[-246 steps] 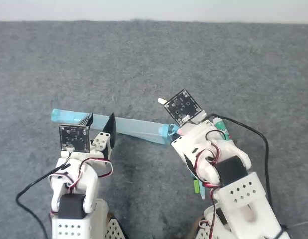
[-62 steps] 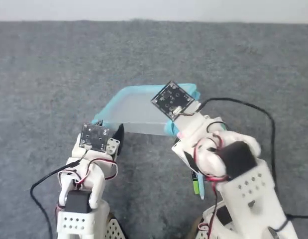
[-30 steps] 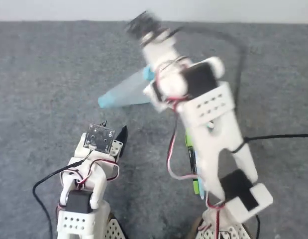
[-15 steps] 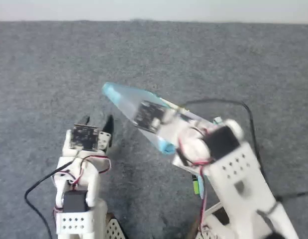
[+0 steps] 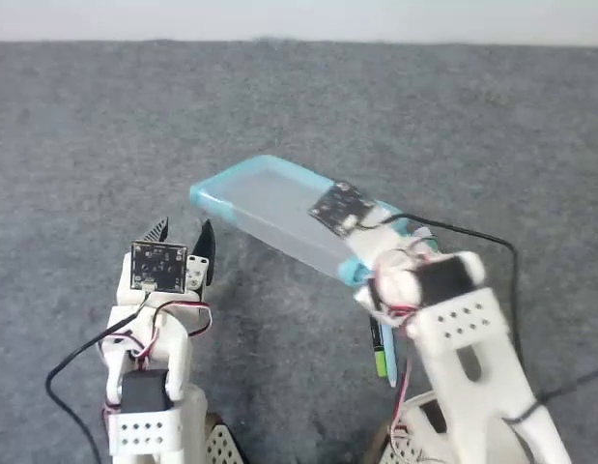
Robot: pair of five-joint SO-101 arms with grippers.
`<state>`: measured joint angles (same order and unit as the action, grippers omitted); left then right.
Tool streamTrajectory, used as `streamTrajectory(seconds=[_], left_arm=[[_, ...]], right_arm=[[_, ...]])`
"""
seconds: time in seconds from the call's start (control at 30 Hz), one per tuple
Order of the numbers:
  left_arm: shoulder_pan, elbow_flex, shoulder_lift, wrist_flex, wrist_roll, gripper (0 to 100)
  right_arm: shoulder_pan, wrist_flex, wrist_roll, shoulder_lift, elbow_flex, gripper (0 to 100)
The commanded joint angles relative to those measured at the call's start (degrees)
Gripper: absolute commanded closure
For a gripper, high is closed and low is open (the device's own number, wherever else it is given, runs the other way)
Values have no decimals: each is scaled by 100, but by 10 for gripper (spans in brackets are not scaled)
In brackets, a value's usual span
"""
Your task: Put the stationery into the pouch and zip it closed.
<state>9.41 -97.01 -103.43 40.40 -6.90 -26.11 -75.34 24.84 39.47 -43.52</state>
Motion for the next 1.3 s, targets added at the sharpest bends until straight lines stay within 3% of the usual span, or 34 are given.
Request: streamTrajectory(seconds=[0.0, 0.1, 0.23, 0.4, 0.6, 0.83, 1.03, 1.27], left_arm=[[35, 57, -70, 26, -53, 809], [44, 189, -53, 132, -53, 809], [176, 884, -53, 1002, -35, 807], [132, 1130, -44, 1451, -70, 805], [-615, 1525, 457, 1776, -255, 771], [-809, 2299, 2207, 1477, -246, 721], [-1310, 2185, 1864, 1459, -79, 676], [-1371, 1982, 1178, 1451, 132, 664]], right_arm=[[-338, 822, -949, -558, 35, 993], [-277, 1200, -1204, -866, 211, 993], [-13, 1525, -1600, -910, 580, 993], [-207, 2835, -1934, -532, 141, 993], [-532, 3688, -1890, -321, -440, 993], [-822, 3688, -1714, -321, -448, 993], [-892, 3952, -1732, -251, -774, 993], [-1121, 4127, -1705, -251, -993, 993]])
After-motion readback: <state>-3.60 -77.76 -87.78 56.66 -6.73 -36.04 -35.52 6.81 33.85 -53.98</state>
